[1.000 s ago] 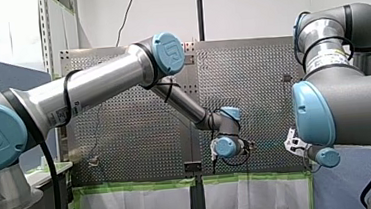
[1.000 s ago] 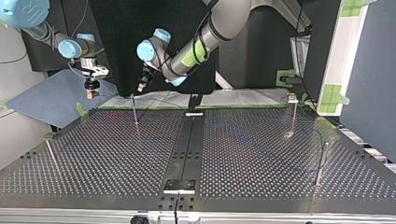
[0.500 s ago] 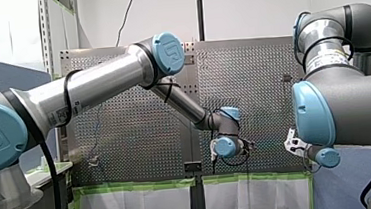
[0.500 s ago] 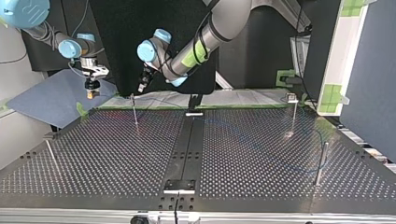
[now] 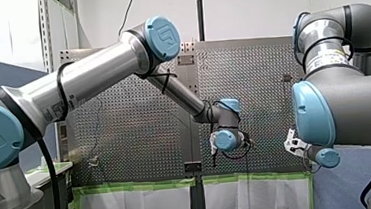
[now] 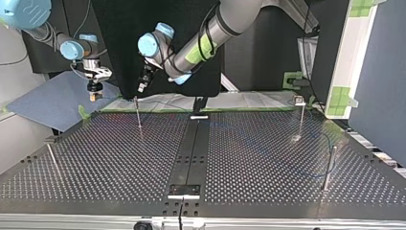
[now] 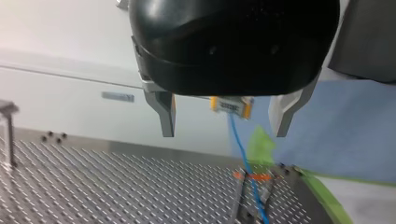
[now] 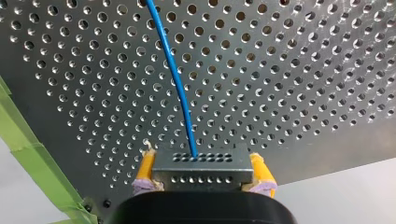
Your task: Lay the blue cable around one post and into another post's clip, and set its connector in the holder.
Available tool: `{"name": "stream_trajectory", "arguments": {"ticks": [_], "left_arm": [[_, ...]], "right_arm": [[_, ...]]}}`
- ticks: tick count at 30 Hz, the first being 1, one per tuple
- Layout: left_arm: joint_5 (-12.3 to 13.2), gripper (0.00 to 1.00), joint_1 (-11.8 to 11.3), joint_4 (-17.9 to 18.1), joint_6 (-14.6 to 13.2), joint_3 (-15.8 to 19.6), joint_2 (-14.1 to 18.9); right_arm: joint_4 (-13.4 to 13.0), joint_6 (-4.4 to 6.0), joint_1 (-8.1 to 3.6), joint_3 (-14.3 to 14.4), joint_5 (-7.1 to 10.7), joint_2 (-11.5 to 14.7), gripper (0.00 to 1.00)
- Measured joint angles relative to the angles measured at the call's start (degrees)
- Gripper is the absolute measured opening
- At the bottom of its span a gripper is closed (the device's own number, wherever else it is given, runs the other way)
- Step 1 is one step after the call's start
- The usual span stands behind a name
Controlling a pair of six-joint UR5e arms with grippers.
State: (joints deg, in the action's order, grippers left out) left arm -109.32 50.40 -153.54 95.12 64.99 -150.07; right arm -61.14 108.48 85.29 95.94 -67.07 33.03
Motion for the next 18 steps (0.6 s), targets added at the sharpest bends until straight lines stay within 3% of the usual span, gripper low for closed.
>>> {"name": "stream_trajectory", "arguments": {"ticks": [10,18], "left_arm": [[-4.0,1.0,1.8,5.1,0.4,5.1,5.1],[-7.1,1.0,1.0,9.4,3.6,9.4,9.4]], "right_arm": [[0.0,-0.05,0.29,0.0,-0.24,-0.1,0.0],[0.0,-0.05,0.64,0.0,-0.34,-0.1,0.0]]}}
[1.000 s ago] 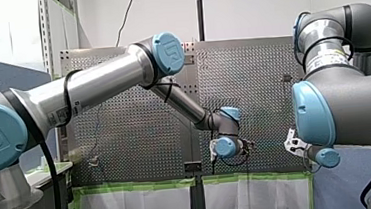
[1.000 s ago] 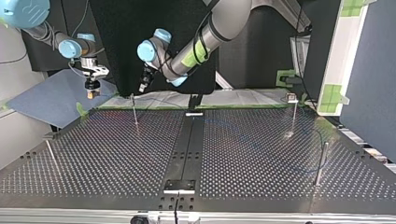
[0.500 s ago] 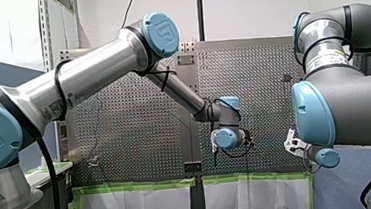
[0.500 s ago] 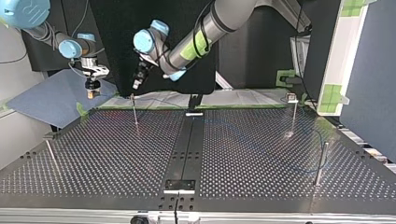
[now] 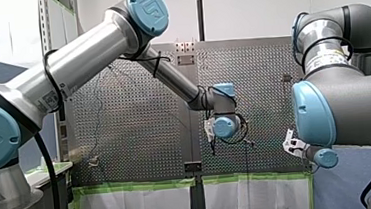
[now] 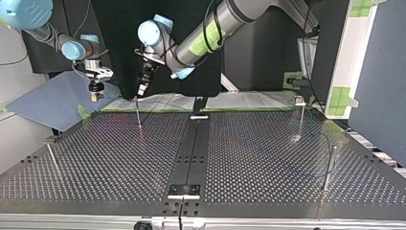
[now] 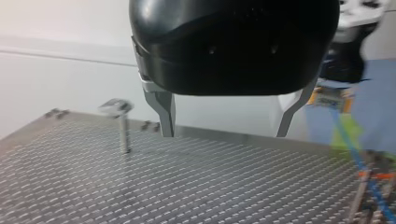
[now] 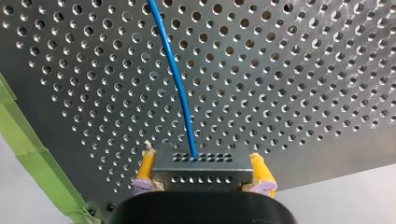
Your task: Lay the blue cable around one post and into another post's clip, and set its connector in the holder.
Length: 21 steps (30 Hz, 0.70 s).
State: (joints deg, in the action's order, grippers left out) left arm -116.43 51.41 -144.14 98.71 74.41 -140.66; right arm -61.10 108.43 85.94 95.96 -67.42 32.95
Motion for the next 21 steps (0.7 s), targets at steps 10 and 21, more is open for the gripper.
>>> {"name": "stream_trajectory", "arguments": {"ticks": [10,21], "left_arm": [[0.1,1.0,-0.6,5.6,1.8,5.6,5.6],[0.3,1.0,-1.3,11.1,2.2,11.0,11.0]], "right_arm": [[0.1,0.13,0.41,0.0,0.0,0.0,0.0],[0.1,0.22,0.58,0.0,-0.01,0.0,0.0]]}}
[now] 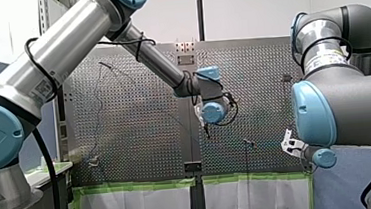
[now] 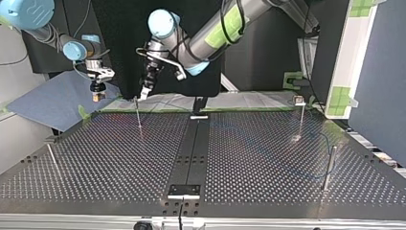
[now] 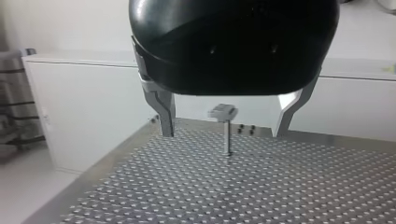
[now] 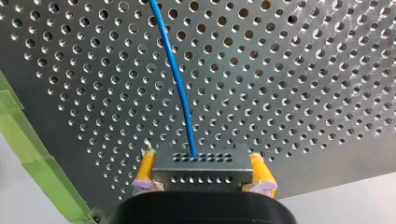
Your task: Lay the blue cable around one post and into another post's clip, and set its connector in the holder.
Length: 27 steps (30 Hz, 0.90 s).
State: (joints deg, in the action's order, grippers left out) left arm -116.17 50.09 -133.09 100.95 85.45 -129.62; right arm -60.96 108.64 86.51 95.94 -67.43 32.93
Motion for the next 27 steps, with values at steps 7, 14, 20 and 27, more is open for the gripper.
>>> {"name": "stream_trajectory", "arguments": {"ticks": [7,14,20,27], "left_arm": [[0.0,1.0,-0.3,3.2,0.1,3.4,3.4],[0.0,1.0,-0.4,3.6,0.1,7.0,7.0],[0.0,1.0,-0.9,4.1,0.2,10.0,10.0],[0.0,1.0,-1.3,4.3,0.1,13.5,13.5]], "right_arm": [[0.0,0.0,0.08,0.0,-0.03,0.0,0.0],[0.0,0.0,0.25,0.0,-0.01,0.0,0.0],[-0.1,0.05,0.34,0.0,0.08,0.0,0.0],[-0.2,0.12,0.46,0.0,0.26,-0.1,0.0]]}}
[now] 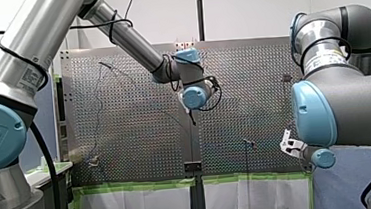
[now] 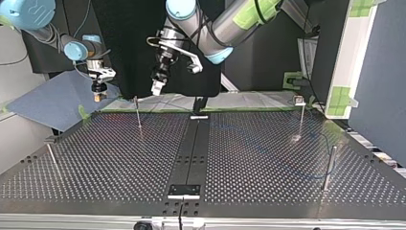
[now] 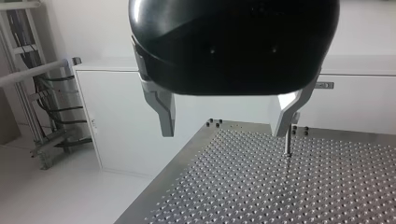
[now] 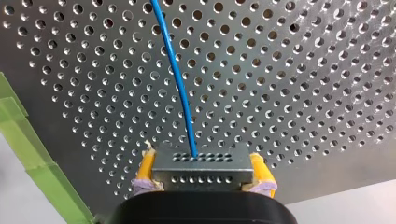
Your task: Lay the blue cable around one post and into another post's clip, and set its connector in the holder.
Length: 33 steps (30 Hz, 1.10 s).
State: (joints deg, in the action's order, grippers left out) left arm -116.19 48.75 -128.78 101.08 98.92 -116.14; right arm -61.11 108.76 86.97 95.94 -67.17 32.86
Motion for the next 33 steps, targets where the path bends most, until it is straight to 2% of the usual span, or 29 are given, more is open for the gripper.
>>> {"name": "stream_trajectory", "arguments": {"ticks": [15,21,26,33], "left_arm": [[0.0,1.0,-0.9,-0.2,-0.4,7.1,7.1],[0.0,1.0,-1.5,1.8,-0.6,10.5,10.6],[1.1,1.0,-3.7,4.5,-0.5,13.5,13.3],[4.3,1.0,-7.0,8.0,-0.5,17.0,14.1]], "right_arm": [[0.0,-0.02,0.58,0.0,-0.17,-0.2,0.0],[0.0,-0.03,0.78,0.0,-0.17,-0.2,0.0],[0.0,-0.04,1.07,0.0,-0.2,-0.3,0.0],[0.2,-0.09,1.4,0.0,-0.25,-0.3,0.0]]}}
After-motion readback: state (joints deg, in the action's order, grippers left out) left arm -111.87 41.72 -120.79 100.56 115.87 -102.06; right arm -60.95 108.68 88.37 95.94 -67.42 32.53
